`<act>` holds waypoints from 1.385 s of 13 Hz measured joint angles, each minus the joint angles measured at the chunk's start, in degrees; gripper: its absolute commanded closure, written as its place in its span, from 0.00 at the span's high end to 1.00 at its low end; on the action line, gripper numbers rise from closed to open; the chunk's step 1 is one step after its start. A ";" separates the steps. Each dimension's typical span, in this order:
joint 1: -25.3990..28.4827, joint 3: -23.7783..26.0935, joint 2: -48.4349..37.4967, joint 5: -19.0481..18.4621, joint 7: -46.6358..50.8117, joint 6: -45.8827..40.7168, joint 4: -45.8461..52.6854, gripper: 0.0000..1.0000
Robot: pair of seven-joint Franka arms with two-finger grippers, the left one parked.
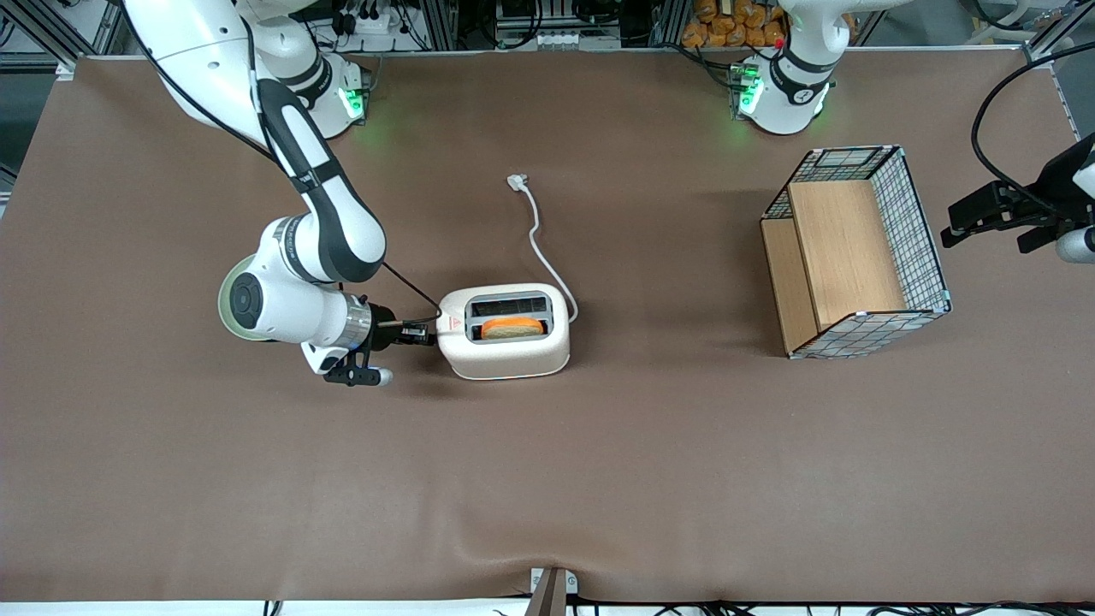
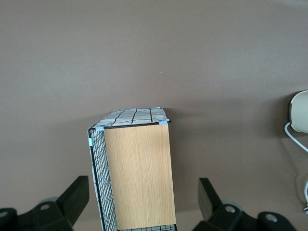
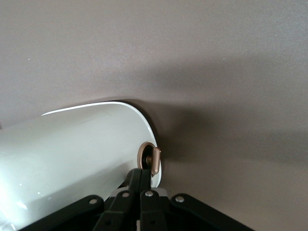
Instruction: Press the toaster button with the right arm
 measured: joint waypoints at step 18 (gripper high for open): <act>-0.66 -0.03 0.00 0.06 -0.90 -3.14 1.14 0.00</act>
